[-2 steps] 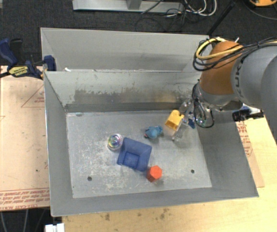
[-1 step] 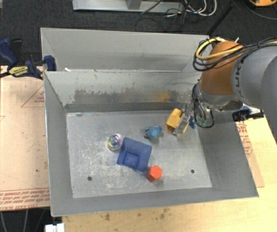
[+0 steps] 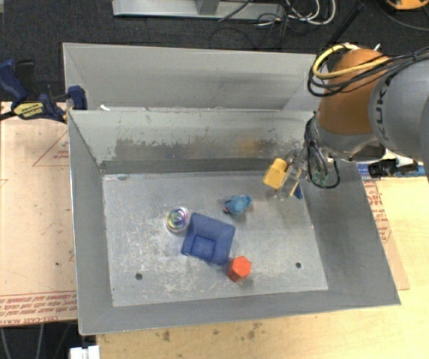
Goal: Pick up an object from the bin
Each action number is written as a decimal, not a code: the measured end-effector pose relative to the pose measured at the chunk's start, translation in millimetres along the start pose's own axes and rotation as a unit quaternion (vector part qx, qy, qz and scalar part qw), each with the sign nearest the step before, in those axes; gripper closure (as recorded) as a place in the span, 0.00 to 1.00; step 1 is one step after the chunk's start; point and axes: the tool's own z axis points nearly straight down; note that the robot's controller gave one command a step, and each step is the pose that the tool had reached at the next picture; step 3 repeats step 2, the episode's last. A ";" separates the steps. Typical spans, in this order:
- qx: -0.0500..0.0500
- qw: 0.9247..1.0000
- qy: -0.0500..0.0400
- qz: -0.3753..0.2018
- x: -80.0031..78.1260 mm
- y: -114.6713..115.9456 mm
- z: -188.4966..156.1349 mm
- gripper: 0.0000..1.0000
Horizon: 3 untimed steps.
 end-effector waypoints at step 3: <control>0.001 1.000 0.001 -0.002 -3.3 1.9 -69.8 1.00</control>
Offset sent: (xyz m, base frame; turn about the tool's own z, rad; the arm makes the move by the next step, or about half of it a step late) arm 0.0001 0.0000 0.0618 0.0000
